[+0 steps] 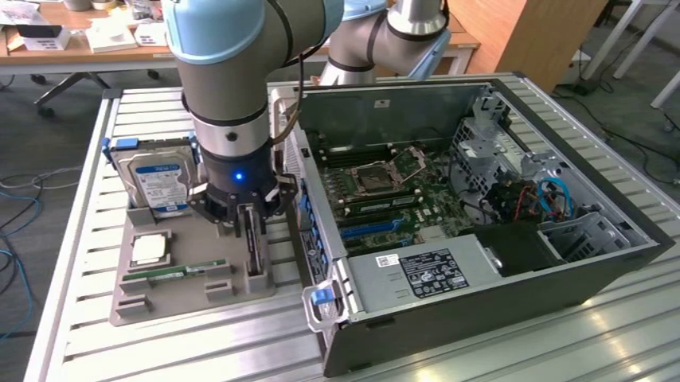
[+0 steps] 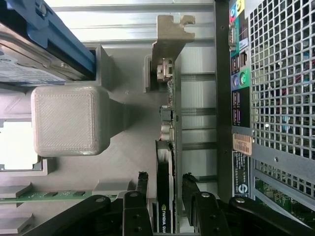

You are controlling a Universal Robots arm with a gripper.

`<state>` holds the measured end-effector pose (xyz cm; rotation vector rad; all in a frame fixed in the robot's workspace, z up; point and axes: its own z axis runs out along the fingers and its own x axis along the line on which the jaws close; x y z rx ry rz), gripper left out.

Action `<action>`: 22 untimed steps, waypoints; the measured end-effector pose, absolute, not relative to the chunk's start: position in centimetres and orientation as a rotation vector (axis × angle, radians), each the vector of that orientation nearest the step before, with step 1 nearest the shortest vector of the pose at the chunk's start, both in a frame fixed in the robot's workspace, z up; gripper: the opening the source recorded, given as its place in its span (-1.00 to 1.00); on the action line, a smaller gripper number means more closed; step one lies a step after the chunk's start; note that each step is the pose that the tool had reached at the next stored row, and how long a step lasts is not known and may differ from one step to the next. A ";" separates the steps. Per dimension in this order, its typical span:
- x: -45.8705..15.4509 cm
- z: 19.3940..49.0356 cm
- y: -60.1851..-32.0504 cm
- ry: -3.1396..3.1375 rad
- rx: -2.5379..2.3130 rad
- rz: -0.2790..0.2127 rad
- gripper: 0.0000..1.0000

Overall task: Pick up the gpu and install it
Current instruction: 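Pick up the gpu and move the gpu toward the slot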

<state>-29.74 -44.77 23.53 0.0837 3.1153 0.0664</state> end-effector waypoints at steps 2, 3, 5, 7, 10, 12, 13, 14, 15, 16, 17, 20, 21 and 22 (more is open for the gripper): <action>-29.7 23.5 -44.8 3.115 0.081 0.066 -0.17; -29.7 23.5 -44.8 3.115 0.081 0.066 -0.17; -29.7 23.5 -44.8 3.115 0.081 0.067 -0.17; -29.7 23.5 -44.8 3.115 0.081 0.067 -0.17; -29.7 23.3 -44.8 3.115 0.081 0.067 -0.17; -29.7 23.3 -44.8 3.115 0.081 0.066 -0.17; -29.7 23.3 -44.8 3.116 0.081 0.066 -0.17; -29.7 23.2 -44.8 3.116 0.081 0.066 -0.17; -29.7 23.2 -44.8 3.115 0.081 0.066 -0.17; -29.7 23.2 -44.8 3.115 0.081 0.067 -0.17; -29.7 23.2 -44.8 3.115 0.081 0.067 -0.17; -29.7 23.2 -44.6 3.115 0.081 0.067 -0.17; -29.7 23.2 -44.6 3.115 0.081 0.067 -0.17; -29.7 23.2 -44.5 3.115 0.081 0.067 -0.17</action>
